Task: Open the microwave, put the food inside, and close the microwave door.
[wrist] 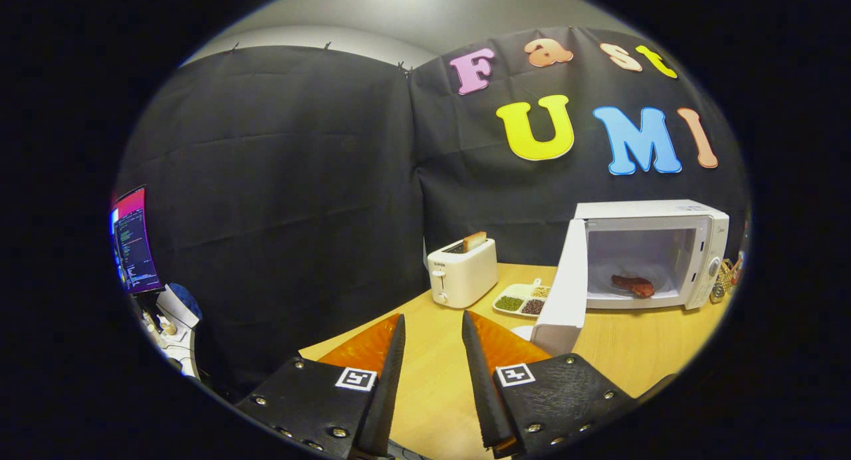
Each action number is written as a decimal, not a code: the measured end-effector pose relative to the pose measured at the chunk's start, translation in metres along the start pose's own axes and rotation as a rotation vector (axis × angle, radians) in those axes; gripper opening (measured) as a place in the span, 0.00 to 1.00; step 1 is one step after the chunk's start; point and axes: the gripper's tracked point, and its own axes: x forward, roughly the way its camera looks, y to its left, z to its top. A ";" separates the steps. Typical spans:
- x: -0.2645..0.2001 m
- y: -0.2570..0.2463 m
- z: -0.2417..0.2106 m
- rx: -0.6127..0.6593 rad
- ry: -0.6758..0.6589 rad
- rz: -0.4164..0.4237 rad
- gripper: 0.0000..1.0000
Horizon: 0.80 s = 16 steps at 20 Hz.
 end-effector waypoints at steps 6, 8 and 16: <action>0.013 -0.015 -0.025 -0.017 0.058 -0.018 0.43; 0.014 -0.015 -0.025 -0.035 0.070 -0.017 0.31; 0.004 -0.043 -0.028 -0.050 0.078 -0.072 0.01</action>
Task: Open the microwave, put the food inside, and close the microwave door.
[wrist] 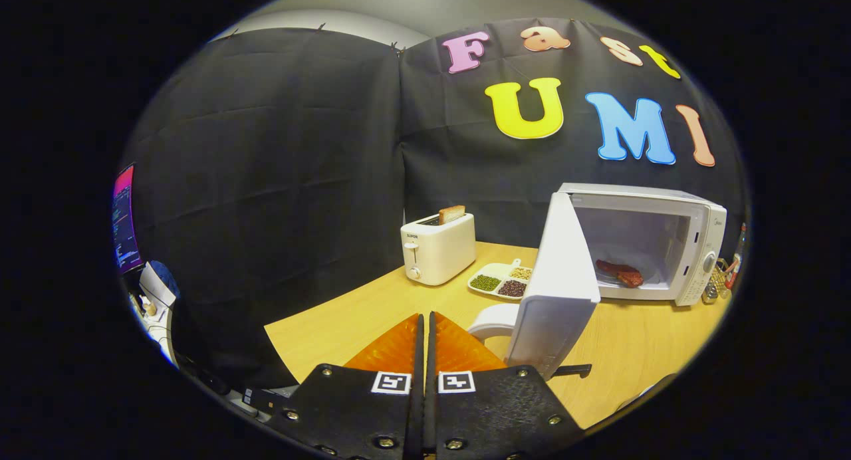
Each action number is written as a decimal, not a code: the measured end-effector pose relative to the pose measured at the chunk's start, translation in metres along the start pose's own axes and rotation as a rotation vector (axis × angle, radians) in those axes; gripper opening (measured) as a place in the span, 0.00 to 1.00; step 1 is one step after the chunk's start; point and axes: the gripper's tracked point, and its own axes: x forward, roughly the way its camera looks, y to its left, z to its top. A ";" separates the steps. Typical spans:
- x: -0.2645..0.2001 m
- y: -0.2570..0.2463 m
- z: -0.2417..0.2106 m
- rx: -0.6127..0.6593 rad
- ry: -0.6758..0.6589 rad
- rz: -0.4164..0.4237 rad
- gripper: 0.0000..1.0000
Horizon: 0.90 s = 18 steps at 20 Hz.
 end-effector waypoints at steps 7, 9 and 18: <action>-0.023 -0.049 0.001 0.024 0.013 -0.085 0.01; -0.029 -0.068 0.002 0.033 0.019 -0.116 0.01; -0.041 -0.150 0.005 0.047 0.034 -0.238 0.01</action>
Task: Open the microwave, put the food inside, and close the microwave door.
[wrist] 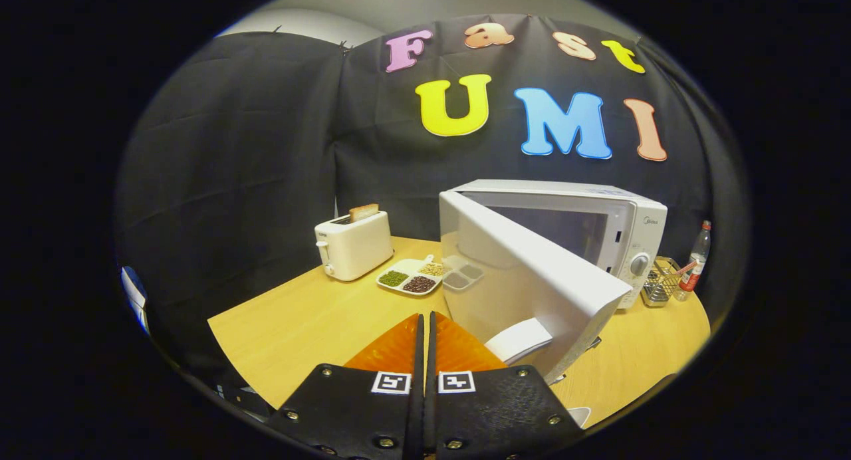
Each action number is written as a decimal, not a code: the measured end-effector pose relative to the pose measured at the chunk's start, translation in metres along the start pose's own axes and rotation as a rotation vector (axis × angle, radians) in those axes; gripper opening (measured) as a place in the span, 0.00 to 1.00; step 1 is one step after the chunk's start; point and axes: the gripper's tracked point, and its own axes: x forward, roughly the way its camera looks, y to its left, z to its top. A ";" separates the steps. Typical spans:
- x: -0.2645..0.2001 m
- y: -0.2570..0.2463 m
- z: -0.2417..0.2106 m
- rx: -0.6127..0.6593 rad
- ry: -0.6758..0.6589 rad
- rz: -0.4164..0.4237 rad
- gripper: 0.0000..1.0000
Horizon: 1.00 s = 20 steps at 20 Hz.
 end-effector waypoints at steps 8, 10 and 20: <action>0.018 -0.069 0.009 0.020 -0.004 -0.107 0.01; 0.024 -0.085 0.011 0.029 -0.009 -0.134 0.01; 0.058 -0.149 0.017 0.052 -0.009 -0.226 0.01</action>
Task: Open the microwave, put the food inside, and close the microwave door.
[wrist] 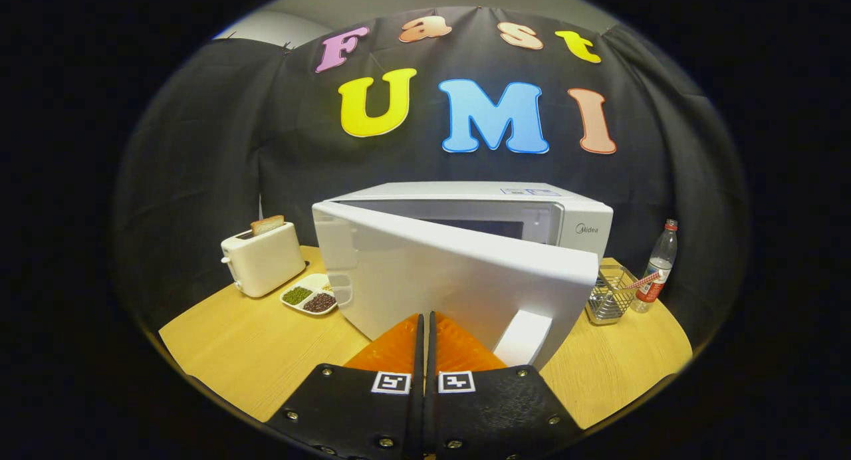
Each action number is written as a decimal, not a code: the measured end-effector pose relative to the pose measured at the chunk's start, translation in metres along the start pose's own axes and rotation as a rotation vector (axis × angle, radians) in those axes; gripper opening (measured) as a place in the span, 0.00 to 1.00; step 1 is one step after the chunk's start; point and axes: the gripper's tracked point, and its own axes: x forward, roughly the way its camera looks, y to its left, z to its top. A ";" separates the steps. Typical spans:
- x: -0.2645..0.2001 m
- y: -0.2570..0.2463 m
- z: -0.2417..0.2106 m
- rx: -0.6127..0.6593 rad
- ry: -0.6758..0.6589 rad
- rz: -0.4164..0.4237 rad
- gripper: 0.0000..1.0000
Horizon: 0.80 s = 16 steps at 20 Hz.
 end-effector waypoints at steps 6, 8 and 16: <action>0.030 -0.022 0.010 0.003 -0.008 -0.042 0.01; 0.039 -0.028 0.013 0.005 -0.012 -0.055 0.01; 0.074 -0.043 0.029 0.024 -0.031 -0.093 0.01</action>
